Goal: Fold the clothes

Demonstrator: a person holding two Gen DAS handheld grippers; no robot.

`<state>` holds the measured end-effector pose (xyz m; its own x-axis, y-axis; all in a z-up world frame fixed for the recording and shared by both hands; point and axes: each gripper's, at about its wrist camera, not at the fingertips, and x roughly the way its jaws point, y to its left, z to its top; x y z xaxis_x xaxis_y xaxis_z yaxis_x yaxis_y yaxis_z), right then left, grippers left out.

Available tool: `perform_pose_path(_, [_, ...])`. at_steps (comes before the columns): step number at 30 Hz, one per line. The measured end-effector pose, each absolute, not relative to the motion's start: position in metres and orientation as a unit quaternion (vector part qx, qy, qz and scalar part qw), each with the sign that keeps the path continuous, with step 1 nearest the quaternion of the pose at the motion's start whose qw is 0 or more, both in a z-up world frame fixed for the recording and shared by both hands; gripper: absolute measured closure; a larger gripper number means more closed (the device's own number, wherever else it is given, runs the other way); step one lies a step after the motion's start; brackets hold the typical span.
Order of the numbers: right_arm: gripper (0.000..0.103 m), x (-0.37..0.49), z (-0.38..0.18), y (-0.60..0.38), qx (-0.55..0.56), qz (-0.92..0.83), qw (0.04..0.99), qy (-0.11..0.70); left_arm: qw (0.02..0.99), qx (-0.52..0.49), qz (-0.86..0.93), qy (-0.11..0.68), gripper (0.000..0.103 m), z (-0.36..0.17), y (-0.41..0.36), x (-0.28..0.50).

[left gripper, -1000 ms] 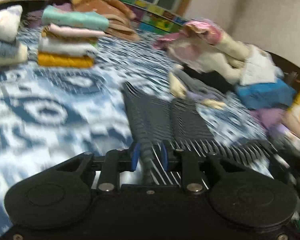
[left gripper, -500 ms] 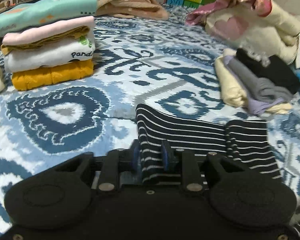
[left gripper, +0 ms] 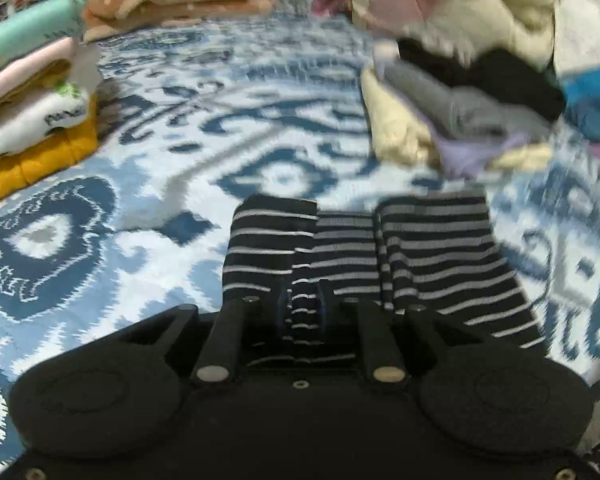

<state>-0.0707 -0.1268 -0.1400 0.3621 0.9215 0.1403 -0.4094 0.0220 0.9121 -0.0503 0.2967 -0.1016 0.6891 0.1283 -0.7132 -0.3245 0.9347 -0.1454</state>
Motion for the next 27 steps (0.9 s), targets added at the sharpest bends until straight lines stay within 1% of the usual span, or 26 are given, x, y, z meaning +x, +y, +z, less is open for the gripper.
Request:
perform_pose_path(2, [0.096, -0.071, -0.140, -0.131, 0.494, 0.499, 0.663, 0.257, 0.921, -0.168, 0.110, 0.335, 0.089, -0.085, 0.310, -0.073])
perform_pose_path(6, [0.096, -0.071, -0.141, -0.132, 0.497, 0.500, 0.661, 0.259, 0.931, -0.163, 0.117, 0.306, 0.089, -0.066, 0.325, -0.120])
perform_pose_path(9, [0.096, -0.071, -0.138, -0.131, 0.496, 0.505, 0.660, 0.254, 0.936, -0.133, 0.096, 0.312, 0.093, -0.066, 0.315, -0.142])
perform_pose_path(13, [0.096, -0.073, -0.139, -0.130, 0.504, 0.507, 0.654, 0.247, 0.931, -0.094, 0.075, 0.344, 0.095, -0.089, 0.294, -0.136])
perform_pose_path(15, [0.096, -0.075, -0.137, -0.134, 0.517, 0.521, 0.639, 0.231, 0.921, -0.077, 0.075, 0.374, 0.095, -0.108, 0.288, -0.129])
perform_pose_path(16, [0.096, -0.077, -0.135, -0.137, 0.520, 0.528, 0.634, 0.221, 0.919, -0.077, 0.079, 0.379, 0.095, -0.113, 0.289, -0.128])
perform_pose_path(19, [0.096, -0.081, -0.132, -0.145, 0.522, 0.541, 0.626, 0.206, 0.928, -0.134, 0.058, 0.342, 0.095, -0.100, 0.297, -0.143])
perform_pose_path(22, [0.096, -0.081, -0.138, -0.144, 0.509, 0.533, 0.634, 0.236, 0.924, -0.117, 0.046, 0.362, 0.095, -0.107, 0.294, -0.141])
perform_pose_path(25, [0.096, -0.079, -0.144, -0.138, 0.480, 0.509, 0.658, 0.279, 0.920, -0.075, 0.030, 0.384, 0.095, -0.108, 0.289, -0.136])
perform_pose_path(27, [0.096, -0.078, -0.148, -0.135, 0.470, 0.495, 0.667, 0.299, 0.929, -0.099, 0.035, 0.355, 0.095, -0.093, 0.298, -0.136])
